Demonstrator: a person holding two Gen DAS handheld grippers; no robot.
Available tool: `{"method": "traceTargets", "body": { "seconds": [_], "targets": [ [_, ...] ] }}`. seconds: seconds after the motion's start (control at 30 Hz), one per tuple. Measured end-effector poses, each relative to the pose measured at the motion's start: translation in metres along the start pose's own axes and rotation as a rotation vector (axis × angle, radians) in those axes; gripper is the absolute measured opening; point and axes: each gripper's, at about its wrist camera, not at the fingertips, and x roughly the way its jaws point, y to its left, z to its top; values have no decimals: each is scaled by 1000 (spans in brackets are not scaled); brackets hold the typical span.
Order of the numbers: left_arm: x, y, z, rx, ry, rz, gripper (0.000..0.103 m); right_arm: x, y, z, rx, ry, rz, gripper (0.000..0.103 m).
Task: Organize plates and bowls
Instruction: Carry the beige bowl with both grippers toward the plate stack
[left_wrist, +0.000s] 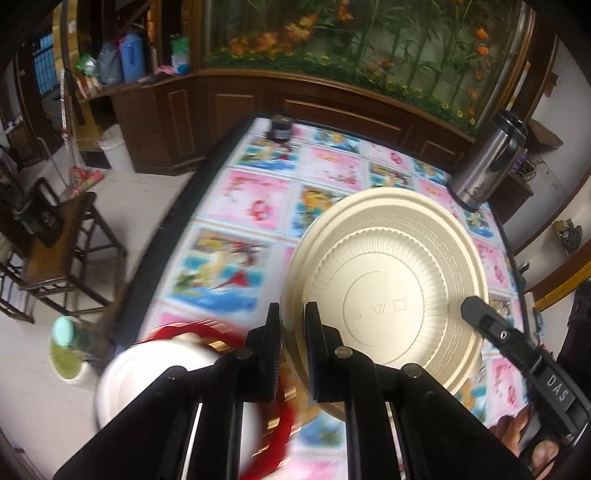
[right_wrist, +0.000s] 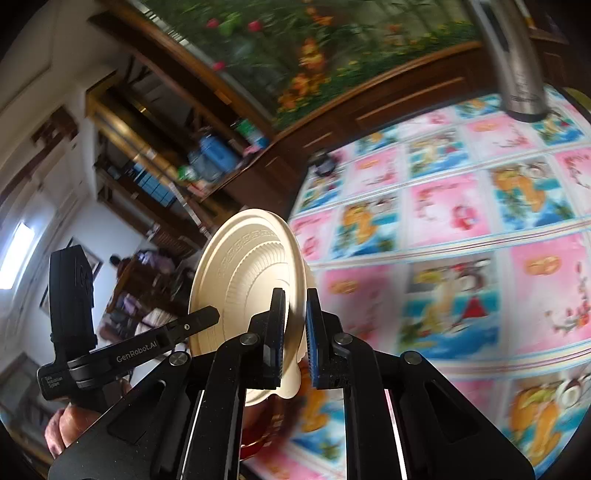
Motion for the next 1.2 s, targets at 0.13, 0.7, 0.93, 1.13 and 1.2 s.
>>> {"method": "traceTargets", "body": {
  "seconds": [0.13,0.7,0.93,1.13,1.2],
  "targets": [
    [-21,39,-17,-7,0,49,12,15,37,-17,-52,43,35,10],
    [-18,127,-80,-74,101,117,13,84,104,-97,-206,236,7,10],
    [-3,134,-89,-72,142,115,13,100,99,-113,-206,270,-33,10],
    [-1,135,-90,-59,145,115,13,101,97,-114,-203,267,-51,10],
    [-1,135,-91,-56,143,115,13,102,96,-114,-201,268,-51,10]
  ]
}}
